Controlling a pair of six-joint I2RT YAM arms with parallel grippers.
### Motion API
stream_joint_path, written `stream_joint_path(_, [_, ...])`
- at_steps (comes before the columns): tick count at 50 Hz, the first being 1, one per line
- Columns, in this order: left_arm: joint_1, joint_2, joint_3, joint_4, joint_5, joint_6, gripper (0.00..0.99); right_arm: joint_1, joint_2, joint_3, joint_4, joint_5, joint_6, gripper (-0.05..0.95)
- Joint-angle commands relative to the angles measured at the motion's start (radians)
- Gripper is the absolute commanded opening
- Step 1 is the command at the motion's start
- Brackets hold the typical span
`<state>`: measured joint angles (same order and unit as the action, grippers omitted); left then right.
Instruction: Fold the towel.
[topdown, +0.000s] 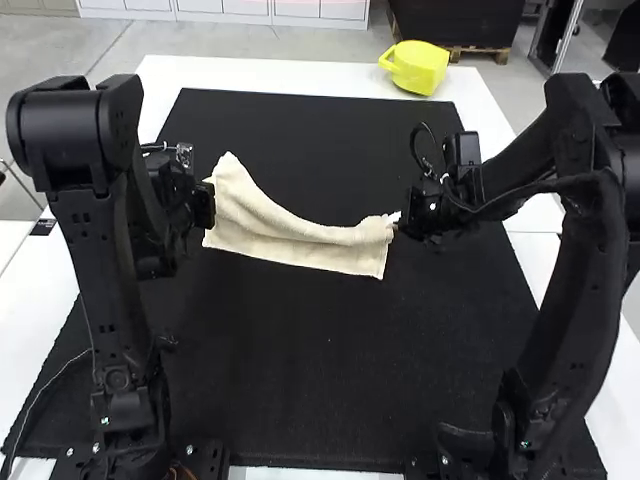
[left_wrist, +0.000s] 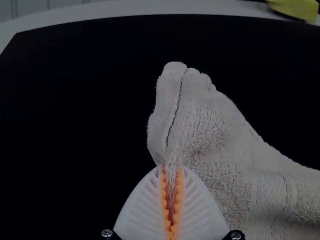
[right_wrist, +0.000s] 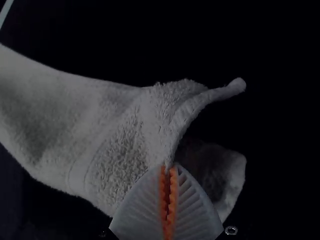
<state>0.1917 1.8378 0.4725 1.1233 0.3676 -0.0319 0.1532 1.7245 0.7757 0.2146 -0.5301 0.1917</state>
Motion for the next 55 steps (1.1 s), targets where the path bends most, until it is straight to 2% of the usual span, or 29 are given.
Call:
stream_joint_path(1, [0.011, -0.023, -0.005, -0.017, 0.001, 0.049, 0.026, -0.009, -0.020, -0.015, 0.002, -0.024, 0.002, -0.03])
stream_joint_path(7, [0.012, -0.026, -0.005, -0.048, -0.001, 0.073, 0.026, -0.009, -0.011, -0.033, 0.008, -0.021, 0.000, -0.03])
stream_joint_path(18, [0.018, -0.026, -0.008, -0.083, -0.001, 0.087, 0.026, -0.009, 0.024, -0.062, 0.039, -0.016, -0.032, -0.03])
stream_joint_path(34, [0.055, -0.026, -0.043, -0.083, -0.001, 0.132, 0.026, -0.009, 0.056, -0.070, 0.063, -0.015, -0.034, -0.03])
stream_joint_path(46, [0.054, -0.015, -0.067, -0.083, -0.006, 0.184, 0.041, -0.007, 0.067, -0.090, 0.066, -0.015, -0.034, -0.02])
stream_joint_path(50, [0.052, -0.009, -0.075, -0.089, -0.007, 0.196, 0.159, -0.009, 0.075, -0.090, 0.065, -0.015, -0.032, 0.14])
stream_joint_path(52, [0.054, -0.006, -0.078, -0.095, -0.007, 0.210, 0.216, -0.007, 0.076, -0.092, 0.066, -0.013, -0.035, 0.25])
stream_joint_path(55, [0.057, -0.002, -0.083, -0.100, -0.015, 0.217, 0.377, -0.007, 0.078, -0.092, 0.063, -0.005, -0.035, 0.42])
